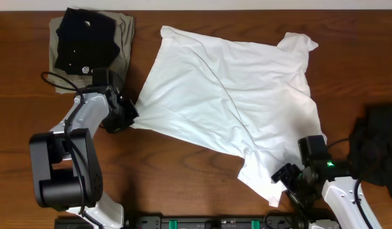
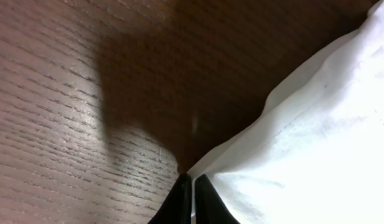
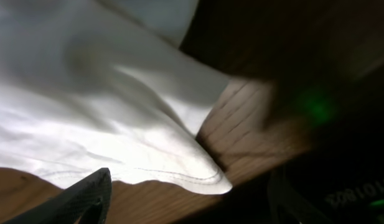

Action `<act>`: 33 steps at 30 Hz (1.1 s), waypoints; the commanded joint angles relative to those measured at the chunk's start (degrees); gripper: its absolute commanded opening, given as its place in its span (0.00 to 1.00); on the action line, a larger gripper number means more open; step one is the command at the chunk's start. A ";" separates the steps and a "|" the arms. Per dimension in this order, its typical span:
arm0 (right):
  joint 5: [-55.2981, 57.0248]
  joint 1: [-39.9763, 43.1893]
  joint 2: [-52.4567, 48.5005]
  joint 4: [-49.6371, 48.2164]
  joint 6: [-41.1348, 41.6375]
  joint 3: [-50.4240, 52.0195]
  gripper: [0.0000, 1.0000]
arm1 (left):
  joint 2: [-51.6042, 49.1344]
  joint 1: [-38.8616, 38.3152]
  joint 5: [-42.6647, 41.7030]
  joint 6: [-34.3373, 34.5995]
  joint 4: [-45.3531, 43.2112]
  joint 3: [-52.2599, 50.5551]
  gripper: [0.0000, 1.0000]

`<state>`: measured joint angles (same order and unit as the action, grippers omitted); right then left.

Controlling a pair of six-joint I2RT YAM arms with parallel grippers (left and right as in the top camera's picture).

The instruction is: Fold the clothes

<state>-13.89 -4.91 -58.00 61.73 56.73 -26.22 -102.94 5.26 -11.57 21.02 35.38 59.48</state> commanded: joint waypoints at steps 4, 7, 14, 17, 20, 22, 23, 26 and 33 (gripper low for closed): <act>-3.50 -0.42 0.35 2.80 0.11 1.40 0.77 | -0.81 0.35 1.33 0.33 0.15 -0.35 0.06; -3.50 -0.42 0.35 2.91 0.20 1.64 0.77 | -0.81 0.35 1.36 0.33 0.15 -0.35 0.06; -3.28 -0.44 0.35 -0.13 0.11 1.70 0.68 | -0.81 0.35 1.33 0.33 0.15 -0.35 0.06; -2.38 -0.42 0.35 -2.10 -1.66 1.70 0.70 | -0.81 0.35 1.33 0.31 0.15 -0.35 0.06; -2.38 -0.42 0.35 -5.03 -5.07 1.70 0.75 | -0.81 0.35 1.33 0.33 0.15 -0.35 0.06; -2.27 -0.42 0.35 -6.27 -6.45 1.70 0.77 | -0.81 0.35 1.33 0.33 0.20 -0.35 0.06; -2.19 -0.42 0.35 -6.67 -6.82 1.68 0.77 | -0.81 0.35 1.33 0.31 0.22 -0.35 0.06; -2.21 -0.42 0.35 -8.07 -7.61 1.66 0.76 | -0.81 0.35 1.33 0.33 0.20 -0.35 0.06; -1.73 -0.44 -2.14 -8.98 -9.03 1.64 0.76 | -0.81 0.35 1.31 0.33 0.15 -0.35 0.06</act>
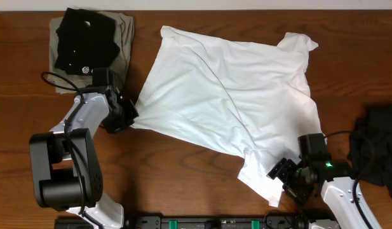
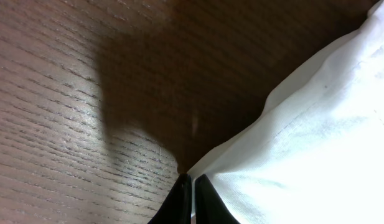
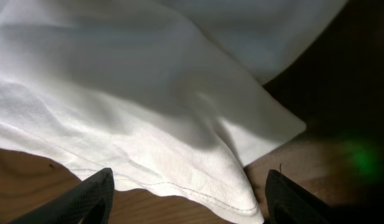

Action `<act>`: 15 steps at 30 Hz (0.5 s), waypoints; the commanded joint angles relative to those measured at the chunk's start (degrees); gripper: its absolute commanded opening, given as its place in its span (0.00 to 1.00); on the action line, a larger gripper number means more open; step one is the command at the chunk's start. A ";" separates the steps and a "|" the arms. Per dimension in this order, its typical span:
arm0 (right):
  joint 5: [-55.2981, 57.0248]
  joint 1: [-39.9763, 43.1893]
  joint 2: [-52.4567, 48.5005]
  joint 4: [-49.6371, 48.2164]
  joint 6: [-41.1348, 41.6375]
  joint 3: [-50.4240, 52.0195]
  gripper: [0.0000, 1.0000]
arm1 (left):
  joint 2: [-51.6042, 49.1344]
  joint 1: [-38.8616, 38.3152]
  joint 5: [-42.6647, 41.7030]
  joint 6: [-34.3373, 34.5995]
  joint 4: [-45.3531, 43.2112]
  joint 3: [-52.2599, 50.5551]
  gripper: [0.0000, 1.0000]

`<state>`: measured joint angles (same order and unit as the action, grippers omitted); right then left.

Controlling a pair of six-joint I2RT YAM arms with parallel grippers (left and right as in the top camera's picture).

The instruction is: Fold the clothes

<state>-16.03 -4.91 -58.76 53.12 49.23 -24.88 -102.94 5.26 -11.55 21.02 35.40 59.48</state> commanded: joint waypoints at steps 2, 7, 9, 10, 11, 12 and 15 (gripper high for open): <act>0.13 -0.44 -3.41 -1.22 -1.55 0.31 0.75 | -0.81 0.35 1.29 0.33 0.15 -0.35 0.06; -0.92 -0.63 -7.98 -3.23 -2.01 0.31 0.71 | -0.81 0.35 0.48 0.31 0.15 -0.35 0.06; -0.96 -1.49 -9.09 -4.13 -1.99 0.31 0.69 | -0.81 0.35 0.48 0.31 0.13 -0.35 0.06; -0.98 -2.21 -9.49 -4.72 -1.97 0.31 0.68 | -0.81 0.35 0.48 0.31 0.13 -0.35 0.06; -1.01 -3.13 -9.81 -5.35 -1.88 0.31 0.68 | -0.81 0.35 0.48 0.31 0.13 -0.35 0.06; -1.01 -3.98 -9.97 -5.77 -1.44 0.31 0.67 | -0.81 0.35 0.48 0.31 0.13 -0.35 0.06; -0.92 -6.43 -10.16 -6.47 0.48 0.31 0.65 | -0.81 0.35 0.48 0.31 0.15 -0.35 0.06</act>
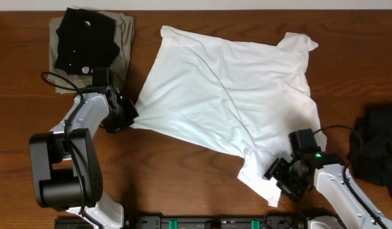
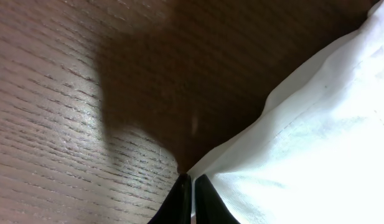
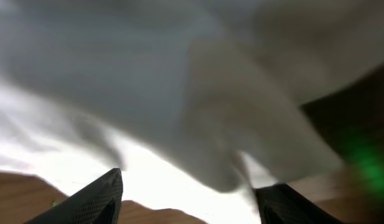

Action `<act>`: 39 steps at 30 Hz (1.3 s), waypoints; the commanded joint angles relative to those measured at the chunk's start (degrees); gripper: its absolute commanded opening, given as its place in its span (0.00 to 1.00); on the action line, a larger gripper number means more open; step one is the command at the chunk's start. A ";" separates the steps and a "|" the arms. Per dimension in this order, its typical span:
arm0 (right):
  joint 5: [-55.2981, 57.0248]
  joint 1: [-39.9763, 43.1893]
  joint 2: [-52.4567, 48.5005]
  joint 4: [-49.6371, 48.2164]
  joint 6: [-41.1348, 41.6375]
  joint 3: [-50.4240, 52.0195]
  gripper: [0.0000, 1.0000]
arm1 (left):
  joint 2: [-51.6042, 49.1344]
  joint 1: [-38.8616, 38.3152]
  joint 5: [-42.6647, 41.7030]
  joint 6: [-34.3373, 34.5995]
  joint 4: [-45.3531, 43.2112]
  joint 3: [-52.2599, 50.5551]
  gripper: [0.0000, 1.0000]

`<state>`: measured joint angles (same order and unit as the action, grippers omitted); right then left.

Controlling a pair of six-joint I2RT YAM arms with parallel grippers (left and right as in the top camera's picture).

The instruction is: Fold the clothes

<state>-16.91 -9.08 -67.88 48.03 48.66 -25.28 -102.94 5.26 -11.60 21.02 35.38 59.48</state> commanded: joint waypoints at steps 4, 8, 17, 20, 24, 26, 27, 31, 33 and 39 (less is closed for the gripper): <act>-0.04 -3.21 -1.03 -1.53 1.92 0.70 0.45 | -0.81 0.35 0.52 0.28 0.20 -0.35 0.06; 0.00 -3.21 -1.03 -1.53 1.90 0.59 0.28 | -0.81 0.35 0.52 0.28 0.20 -0.35 0.06; 3.93 -3.21 -1.03 3.74 1.88 -5.77 0.01 | -0.68 0.35 0.52 0.31 2.25 -0.35 0.06; 7.93 -3.21 -1.03 7.63 1.84 -10.91 0.02 | -0.37 0.35 0.50 0.81 3.61 -0.35 0.06; 9.22 -3.19 -1.03 9.57 0.46 -16.48 0.02 | 0.66 0.35 0.52 3.39 5.86 -0.35 0.06; 9.25 -3.17 -1.03 9.55 0.31 -17.94 0.01 | 1.79 0.35 0.52 4.72 7.21 -0.35 0.06; 9.25 -3.08 -1.03 9.51 0.31 -18.47 0.02 | 2.64 0.35 0.52 5.27 8.00 -0.35 0.06; 9.29 -1.51 -1.03 9.29 -0.63 -19.41 0.02 | 6.73 0.37 0.61 7.06 11.06 -0.35 0.06; 9.40 -0.20 -1.03 9.22 -1.44 -19.41 0.02 | 9.14 0.39 0.79 7.74 12.31 -0.35 0.06; 9.40 3.87 -1.03 8.00 -3.67 -19.41 0.02 | 14.45 2.21 3.56 11.04 15.28 -0.35 0.06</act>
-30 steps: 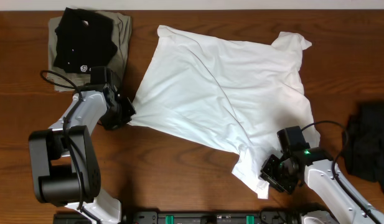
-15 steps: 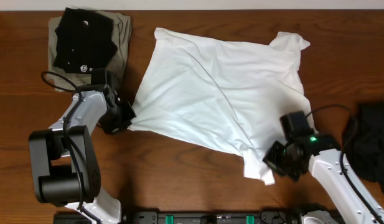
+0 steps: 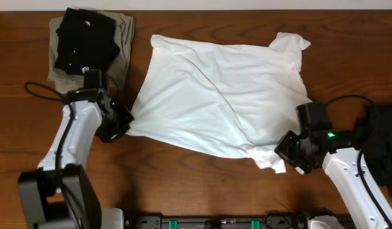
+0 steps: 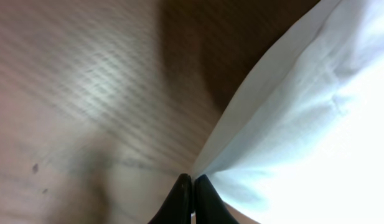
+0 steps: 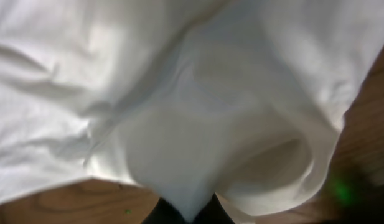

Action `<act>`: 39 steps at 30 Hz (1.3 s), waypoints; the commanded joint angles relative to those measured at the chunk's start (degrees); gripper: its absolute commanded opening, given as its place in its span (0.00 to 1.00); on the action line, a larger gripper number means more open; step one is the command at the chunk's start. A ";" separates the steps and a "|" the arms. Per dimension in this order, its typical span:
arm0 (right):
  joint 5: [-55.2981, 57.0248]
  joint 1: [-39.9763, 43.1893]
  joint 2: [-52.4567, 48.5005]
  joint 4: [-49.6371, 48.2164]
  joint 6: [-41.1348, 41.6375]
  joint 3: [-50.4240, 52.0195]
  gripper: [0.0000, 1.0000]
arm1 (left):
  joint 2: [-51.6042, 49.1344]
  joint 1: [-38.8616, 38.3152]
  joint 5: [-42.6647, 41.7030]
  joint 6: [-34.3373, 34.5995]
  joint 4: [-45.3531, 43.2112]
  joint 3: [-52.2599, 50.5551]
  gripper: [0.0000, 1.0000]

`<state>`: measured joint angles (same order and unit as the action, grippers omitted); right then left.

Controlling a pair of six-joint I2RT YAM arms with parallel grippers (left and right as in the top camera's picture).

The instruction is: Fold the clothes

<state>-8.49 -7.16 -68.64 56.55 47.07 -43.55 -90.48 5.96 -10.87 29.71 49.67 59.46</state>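
A white T-shirt (image 3: 221, 95) lies spread across the middle of the table, wrinkled, with a sleeve at the top right. My left gripper (image 3: 122, 123) is shut on the shirt's lower-left corner (image 4: 201, 171), its black fingertips (image 4: 184, 194) pressed together on the hem. At the shirt's lower-right corner my right gripper (image 3: 286, 151) is shut on bunched white cloth (image 5: 179, 168), which hangs in folds over the fingers and hides most of them.
A folded stack, black garment (image 3: 84, 38) on an olive one (image 3: 124, 28), sits at the back left. Dark clothing (image 3: 383, 143) lies at the right edge. Cables run beside both arms. Bare wood (image 3: 183, 172) shows along the front.
My right gripper, open around the shirt's lower-right corner, has shut on it and moved up-right. My left gripper has shifted slightly down-left. The shirt has shifted left and its lower part has drawn up.
My left gripper stayed shut on the shirt's lower-left corner throughout. My right gripper was open beside the lower-right corner, then closer with the hem between its fingers, then over the cloth. Now it holds that corner and the shirt sits shifted and more compact.
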 commanded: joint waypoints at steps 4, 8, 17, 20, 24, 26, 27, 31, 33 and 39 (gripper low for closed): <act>0.96 3.82 -0.26 -1.92 -3.06 -1.16 0.02 | 2.73 3.43 2.84 2.32 2.86 -0.33 0.06; 0.96 5.25 -0.26 -2.62 -3.96 -1.46 0.02 | 2.73 5.57 2.84 2.32 4.66 -0.33 0.06; 0.50 6.40 -0.28 -5.51 -5.25 -2.60 0.01 | 2.73 6.88 2.80 2.32 5.77 -0.33 0.06; 0.48 6.40 -0.28 -7.10 -5.42 -2.91 0.01 | 2.73 6.88 2.78 2.34 5.07 -0.33 0.06; 0.55 6.40 -0.28 -8.59 -5.40 -2.91 0.02 | 2.73 6.88 2.40 2.34 2.89 -0.33 0.06; 0.55 6.40 -0.39 -8.83 -5.40 -2.91 0.02 | 2.73 6.88 2.38 2.34 1.62 -0.33 0.06; 0.59 6.40 -0.46 -8.85 -5.38 -2.91 0.02 | 2.73 6.88 2.38 2.32 0.90 -0.33 0.06; 1.22 6.40 -1.36 -8.79 -5.33 -2.89 0.02 | 2.73 6.82 2.34 2.29 -2.29 -0.33 0.06; 1.31 6.40 -2.27 -8.66 -5.33 -2.89 0.01 | 2.73 6.82 1.64 2.10 -4.17 -0.33 0.06; 4.04 6.40 -4.42 -8.39 -3.82 -2.89 0.02 | 2.73 5.70 -0.90 1.86 -10.25 -0.33 0.06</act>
<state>-7.16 -1.52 -72.36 48.14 42.74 -45.25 -88.31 12.23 -11.51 31.53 40.73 59.46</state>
